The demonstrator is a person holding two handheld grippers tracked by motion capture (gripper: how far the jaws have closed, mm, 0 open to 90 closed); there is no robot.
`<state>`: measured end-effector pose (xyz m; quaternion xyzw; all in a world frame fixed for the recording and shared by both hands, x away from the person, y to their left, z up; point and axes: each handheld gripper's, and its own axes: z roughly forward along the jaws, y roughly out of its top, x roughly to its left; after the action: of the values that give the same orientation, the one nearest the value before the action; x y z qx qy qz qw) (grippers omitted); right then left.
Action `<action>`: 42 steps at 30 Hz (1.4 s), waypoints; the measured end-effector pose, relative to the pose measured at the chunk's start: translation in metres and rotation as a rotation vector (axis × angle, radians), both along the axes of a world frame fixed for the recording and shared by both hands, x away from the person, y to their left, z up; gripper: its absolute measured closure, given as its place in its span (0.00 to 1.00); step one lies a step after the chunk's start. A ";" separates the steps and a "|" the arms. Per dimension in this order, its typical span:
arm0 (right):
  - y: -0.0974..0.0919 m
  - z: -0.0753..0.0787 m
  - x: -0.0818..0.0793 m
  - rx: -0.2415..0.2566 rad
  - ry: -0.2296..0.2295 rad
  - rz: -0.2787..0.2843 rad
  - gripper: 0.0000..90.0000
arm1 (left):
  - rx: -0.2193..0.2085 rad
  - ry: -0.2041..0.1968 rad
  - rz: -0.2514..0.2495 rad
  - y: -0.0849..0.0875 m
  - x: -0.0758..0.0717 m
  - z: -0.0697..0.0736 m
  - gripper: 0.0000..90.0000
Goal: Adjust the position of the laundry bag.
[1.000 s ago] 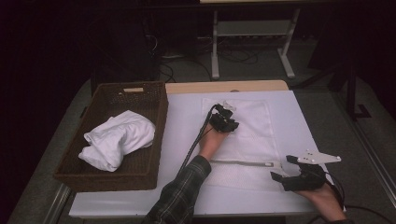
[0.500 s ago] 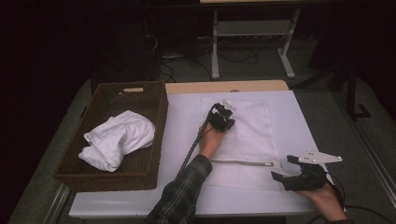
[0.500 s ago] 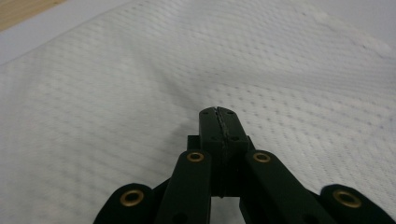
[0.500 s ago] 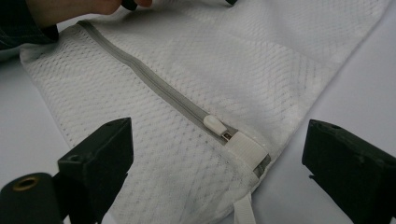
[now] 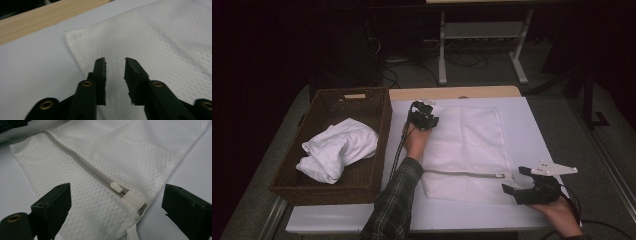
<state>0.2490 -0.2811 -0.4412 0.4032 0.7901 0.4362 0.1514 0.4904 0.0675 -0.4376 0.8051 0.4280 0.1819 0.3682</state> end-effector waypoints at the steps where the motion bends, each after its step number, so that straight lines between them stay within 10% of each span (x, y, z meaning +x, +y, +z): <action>1: 0.000 0.000 0.000 0.000 0.001 0.000 0.09 | 0.005 0.001 0.013 0.003 0.002 -0.001 0.74; 15: -0.001 0.000 0.000 0.001 0.001 -0.002 0.09 | 0.084 0.007 0.002 0.001 0.011 -0.014 0.99; 30: -0.001 0.000 0.000 0.000 0.003 -0.002 0.09 | 0.017 0.015 0.114 0.037 0.014 -0.008 0.99; 33: 0.000 -0.001 0.001 0.000 0.003 0.003 0.09 | -0.005 0.036 0.087 0.038 0.009 -0.003 0.76; 42: 0.004 -0.001 0.003 -0.007 0.003 0.014 0.09 | -0.061 0.093 -0.027 0.032 -0.014 0.001 0.50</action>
<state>0.2518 -0.2775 -0.4419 0.3978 0.7946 0.4341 0.1483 0.4759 0.0997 -0.4365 0.8069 0.4389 0.1260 0.3746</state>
